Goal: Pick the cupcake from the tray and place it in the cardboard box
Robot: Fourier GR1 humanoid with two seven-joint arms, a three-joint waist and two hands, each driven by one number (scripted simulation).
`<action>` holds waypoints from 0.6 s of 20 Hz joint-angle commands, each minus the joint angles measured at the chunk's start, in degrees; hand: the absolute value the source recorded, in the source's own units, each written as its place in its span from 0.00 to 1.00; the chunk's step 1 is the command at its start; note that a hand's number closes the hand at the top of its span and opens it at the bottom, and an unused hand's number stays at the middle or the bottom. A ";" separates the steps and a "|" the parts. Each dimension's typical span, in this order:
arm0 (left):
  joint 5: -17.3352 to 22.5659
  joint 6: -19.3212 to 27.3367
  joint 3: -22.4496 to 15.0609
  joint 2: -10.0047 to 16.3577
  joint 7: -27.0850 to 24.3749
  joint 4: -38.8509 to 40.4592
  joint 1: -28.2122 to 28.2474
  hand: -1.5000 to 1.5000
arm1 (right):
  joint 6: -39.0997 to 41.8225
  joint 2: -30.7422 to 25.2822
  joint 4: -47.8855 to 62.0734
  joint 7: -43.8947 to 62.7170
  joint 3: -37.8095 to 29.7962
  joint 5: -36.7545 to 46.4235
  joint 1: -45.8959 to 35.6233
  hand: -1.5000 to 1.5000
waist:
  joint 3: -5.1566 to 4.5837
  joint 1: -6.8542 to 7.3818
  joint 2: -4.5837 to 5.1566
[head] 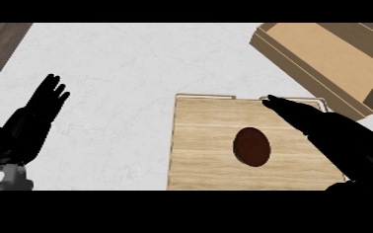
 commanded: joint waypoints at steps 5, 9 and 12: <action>-2.02 -2.71 0.55 -2.52 -2.85 2.84 0.79 0.50 | 8.30 7.48 4.90 0.55 -0.62 5.85 0.37 0.00 | 0.05 -0.44 0.00; -2.55 -1.29 2.42 -1.91 1.18 -2.96 2.06 0.50 | 9.38 9.89 5.98 -5.74 -3.22 11.24 5.19 0.00 | 0.08 -0.47 -0.07; -3.72 -2.40 1.60 -4.04 -0.57 -1.73 3.88 0.50 | 11.08 13.63 2.48 -2.36 -4.04 10.59 5.17 0.00 | 0.06 -0.51 -0.08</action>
